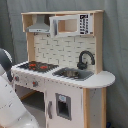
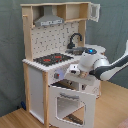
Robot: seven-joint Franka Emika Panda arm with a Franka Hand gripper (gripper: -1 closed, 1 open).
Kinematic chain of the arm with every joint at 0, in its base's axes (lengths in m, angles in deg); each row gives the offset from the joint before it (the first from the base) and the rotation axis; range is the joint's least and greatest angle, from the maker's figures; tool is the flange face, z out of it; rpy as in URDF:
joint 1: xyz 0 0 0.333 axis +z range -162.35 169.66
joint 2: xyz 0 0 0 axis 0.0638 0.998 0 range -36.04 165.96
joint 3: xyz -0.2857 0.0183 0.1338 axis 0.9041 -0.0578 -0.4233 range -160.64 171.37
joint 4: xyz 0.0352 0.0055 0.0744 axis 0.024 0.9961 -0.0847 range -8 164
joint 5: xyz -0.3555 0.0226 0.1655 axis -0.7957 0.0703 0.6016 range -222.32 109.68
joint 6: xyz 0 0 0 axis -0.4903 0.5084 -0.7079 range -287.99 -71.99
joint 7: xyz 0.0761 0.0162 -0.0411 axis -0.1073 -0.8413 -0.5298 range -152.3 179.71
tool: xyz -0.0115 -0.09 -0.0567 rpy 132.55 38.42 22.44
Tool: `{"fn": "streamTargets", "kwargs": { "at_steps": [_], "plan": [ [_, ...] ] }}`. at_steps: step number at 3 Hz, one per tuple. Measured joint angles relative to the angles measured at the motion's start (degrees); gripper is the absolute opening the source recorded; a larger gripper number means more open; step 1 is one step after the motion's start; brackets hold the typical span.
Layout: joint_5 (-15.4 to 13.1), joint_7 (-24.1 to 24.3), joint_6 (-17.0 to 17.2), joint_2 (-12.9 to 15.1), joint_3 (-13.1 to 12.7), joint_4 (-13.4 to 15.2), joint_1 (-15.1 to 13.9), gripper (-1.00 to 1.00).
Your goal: Play with the kitchen
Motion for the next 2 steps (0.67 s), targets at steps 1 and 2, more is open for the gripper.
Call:
{"fn": "streamTargets", "kwargs": {
  "at_steps": [1, 2],
  "plan": [
    [-2.1, 3.4, 3.2, -0.6, 3.7, 0.0, 3.7, 1.0],
    [-3.9, 7.1, 6.3, -1.5, 6.4, 0.0, 6.9, 1.0]
  ]
}}
